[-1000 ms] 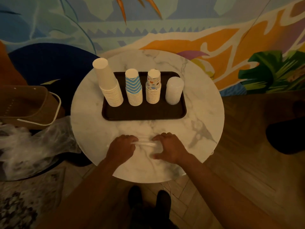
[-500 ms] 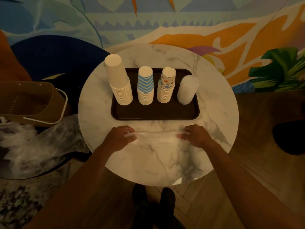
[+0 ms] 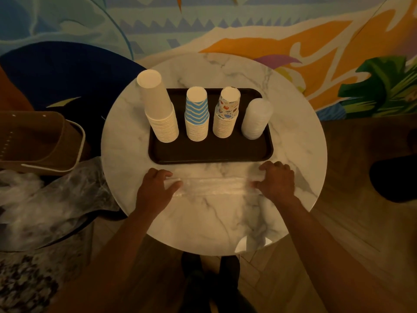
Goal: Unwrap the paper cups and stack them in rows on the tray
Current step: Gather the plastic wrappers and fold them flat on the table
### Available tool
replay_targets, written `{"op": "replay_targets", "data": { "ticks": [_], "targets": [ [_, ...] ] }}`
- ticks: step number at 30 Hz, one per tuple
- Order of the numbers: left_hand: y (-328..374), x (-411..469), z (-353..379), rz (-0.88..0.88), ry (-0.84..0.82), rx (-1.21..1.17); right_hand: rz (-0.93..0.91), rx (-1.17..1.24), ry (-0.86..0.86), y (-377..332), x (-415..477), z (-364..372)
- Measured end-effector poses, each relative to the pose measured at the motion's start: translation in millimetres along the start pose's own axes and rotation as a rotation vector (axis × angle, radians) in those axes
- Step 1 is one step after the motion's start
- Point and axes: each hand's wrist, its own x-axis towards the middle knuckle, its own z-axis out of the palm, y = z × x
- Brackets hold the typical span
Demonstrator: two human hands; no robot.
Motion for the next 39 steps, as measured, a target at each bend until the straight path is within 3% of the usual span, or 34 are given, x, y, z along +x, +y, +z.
{"op": "replay_targets", "data": {
  "ticks": [4,9,11,16,22,25,30,35,39],
  "targets": [
    [3,-5,1,-0.051,-0.08,0.105,-0.161,0.0,0.138,-32,-22,4],
    [12,-4,2,-0.064,-0.113,0.28,-0.458,0.149,-0.116,-79,-53,22],
    [15,-2,-1,-0.059,-0.136,0.241,-0.512,0.153,-0.132,-93,-59,31],
    [29,-12,-24,-0.135,-0.198,-0.119,-0.537,0.157,-0.128,-116,-57,34],
    [60,-29,-75,0.044,-0.176,-0.29,-0.558,0.131,-0.252,-127,-40,-3],
    [81,-38,-105,0.237,-0.18,-0.265,-0.63,0.073,-0.272,-127,-32,-29],
    [113,-54,-147,0.627,-0.199,-0.278,-0.698,0.337,-0.073,-124,-27,-64],
    [134,-90,-142,0.686,-0.302,-0.314,-0.775,0.652,0.225,-106,-53,-41],
    [111,-114,-78,0.684,-0.334,-0.211,-0.738,0.622,0.28,-78,-73,19]
  ]
}}
